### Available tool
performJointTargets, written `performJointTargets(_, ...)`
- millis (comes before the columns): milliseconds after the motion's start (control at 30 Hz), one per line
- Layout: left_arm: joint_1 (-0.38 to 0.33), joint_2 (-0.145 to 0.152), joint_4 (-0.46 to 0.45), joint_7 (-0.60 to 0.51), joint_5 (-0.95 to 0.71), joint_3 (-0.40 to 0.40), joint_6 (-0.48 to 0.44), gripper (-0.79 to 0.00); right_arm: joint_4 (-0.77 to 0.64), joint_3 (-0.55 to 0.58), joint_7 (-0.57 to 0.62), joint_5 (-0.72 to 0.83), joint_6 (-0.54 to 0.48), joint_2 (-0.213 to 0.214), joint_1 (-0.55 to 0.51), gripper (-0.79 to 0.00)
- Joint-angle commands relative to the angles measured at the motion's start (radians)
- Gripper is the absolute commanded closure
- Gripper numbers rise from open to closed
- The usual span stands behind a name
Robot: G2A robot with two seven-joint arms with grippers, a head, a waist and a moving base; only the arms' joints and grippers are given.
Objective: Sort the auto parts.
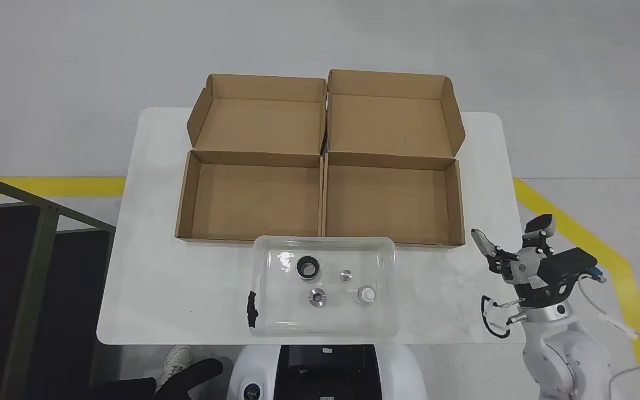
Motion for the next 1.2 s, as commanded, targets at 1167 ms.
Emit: performJointTargets(1167,0.000,0.000,0.000,0.000,0.000,0.000,0.000,-0.785,-0.183,-0.242,0.557,-0.104,-0.448,0.043,0.206,-0.785)
